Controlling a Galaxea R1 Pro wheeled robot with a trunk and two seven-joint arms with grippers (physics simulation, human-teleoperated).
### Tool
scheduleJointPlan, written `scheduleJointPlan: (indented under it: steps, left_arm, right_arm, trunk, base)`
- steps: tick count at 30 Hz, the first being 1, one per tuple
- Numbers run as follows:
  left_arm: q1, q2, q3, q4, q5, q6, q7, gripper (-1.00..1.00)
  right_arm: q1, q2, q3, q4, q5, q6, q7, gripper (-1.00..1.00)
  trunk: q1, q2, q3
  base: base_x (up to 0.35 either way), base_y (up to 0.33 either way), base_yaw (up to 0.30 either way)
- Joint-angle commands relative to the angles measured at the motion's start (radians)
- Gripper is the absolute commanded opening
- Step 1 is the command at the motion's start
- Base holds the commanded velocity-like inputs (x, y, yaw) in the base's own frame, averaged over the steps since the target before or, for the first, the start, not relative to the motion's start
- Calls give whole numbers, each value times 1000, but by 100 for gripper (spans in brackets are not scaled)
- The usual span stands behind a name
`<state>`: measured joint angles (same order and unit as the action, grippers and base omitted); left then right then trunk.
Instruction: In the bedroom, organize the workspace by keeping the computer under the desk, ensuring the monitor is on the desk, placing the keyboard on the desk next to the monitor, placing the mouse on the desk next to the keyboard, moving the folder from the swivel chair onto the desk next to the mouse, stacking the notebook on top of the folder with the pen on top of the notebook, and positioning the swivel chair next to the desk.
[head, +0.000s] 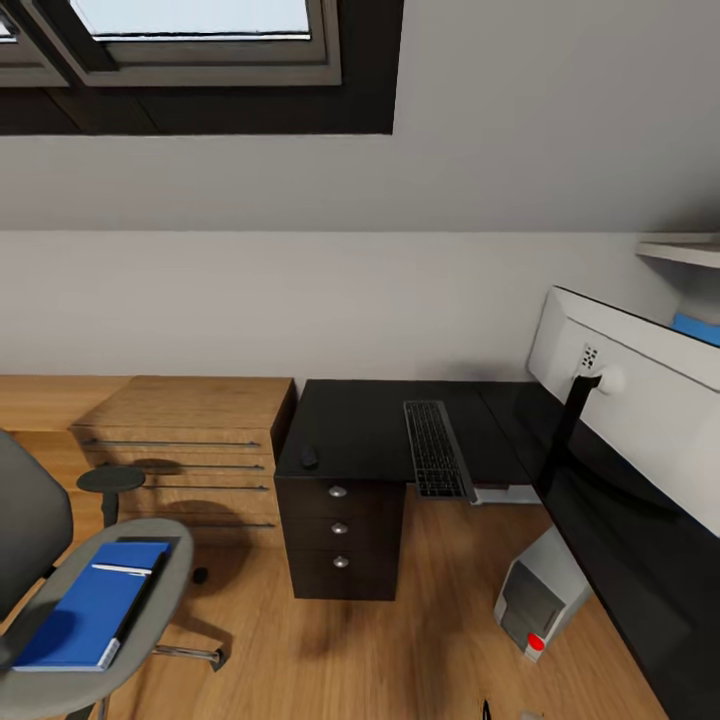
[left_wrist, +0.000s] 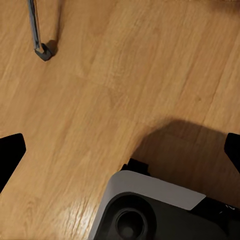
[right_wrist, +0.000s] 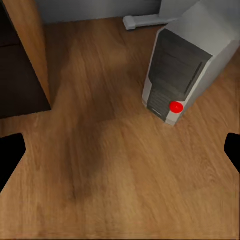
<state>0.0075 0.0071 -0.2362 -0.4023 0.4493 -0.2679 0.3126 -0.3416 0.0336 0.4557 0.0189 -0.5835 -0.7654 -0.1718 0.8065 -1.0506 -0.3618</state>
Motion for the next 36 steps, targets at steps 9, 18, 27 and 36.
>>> scheduleJointPlan:
  steps: [9, 18, 27, 36]
  left_arm:
    - [0, 2, -6, 27, 8, -35, 8, 100]
    - [0, 1, -9, 137, 7, -169, 7, 100]
    - [0, 1, -15, 163, 6, -191, 6, 100]
    - [0, 1, -15, 164, 7, -191, 6, 100]
  right_arm:
    - [104, -20, 10, 3, 125, -51, -6, 100]
    - [232, -25, 11, 4, 190, -254, -8, 100]
    - [258, -20, 14, 0, 201, -271, -6, 100]
    - [259, -17, 19, 0, 201, -263, -6, 100]
  trunk:
    - [-8, 14, 5]
    - [-8, 14, 5]
    - [-8, 14, 5]
    - [-8, 14, 5]
  base:
    - [0, 0, 0]
    - [0, 0, 0]
    - [-158, 0, 0]
    - [-323, -17, 0]
